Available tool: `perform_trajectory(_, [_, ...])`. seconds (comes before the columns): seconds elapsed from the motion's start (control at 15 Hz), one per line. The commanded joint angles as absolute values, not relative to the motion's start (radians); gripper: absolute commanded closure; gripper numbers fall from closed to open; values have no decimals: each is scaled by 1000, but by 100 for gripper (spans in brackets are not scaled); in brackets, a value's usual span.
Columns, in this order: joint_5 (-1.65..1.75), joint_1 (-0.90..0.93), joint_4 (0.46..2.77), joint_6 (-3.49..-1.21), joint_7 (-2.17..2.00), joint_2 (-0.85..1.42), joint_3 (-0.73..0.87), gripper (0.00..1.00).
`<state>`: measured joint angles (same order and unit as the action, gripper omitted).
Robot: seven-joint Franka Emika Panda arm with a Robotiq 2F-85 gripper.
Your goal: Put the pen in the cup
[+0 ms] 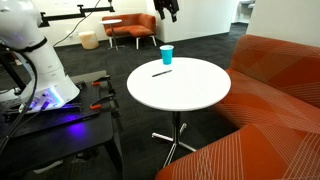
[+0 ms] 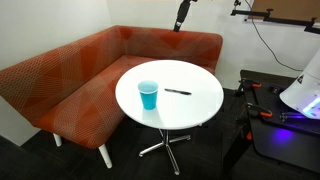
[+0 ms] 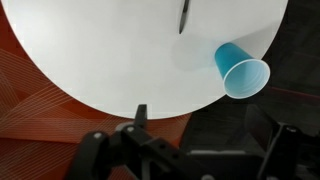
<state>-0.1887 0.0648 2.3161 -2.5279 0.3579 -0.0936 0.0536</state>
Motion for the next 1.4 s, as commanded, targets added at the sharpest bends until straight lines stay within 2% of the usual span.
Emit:
perform_trajectory(0.0, [-225,69,2298,-2466,413,-53,31,0])
perform_trajectory(0.13, [-202,62,2295,-2412,403,-35,18,0])
perform_trajectory(0.2, [-196,57,2314,-2466,370,-50,13,0])
perform_trajectory(0.6, [-196,56,2313,-2447,372,-34,7,0])
perform_trajectory(1.33, [-87,70,2288,-2441,173,115,-31,0])
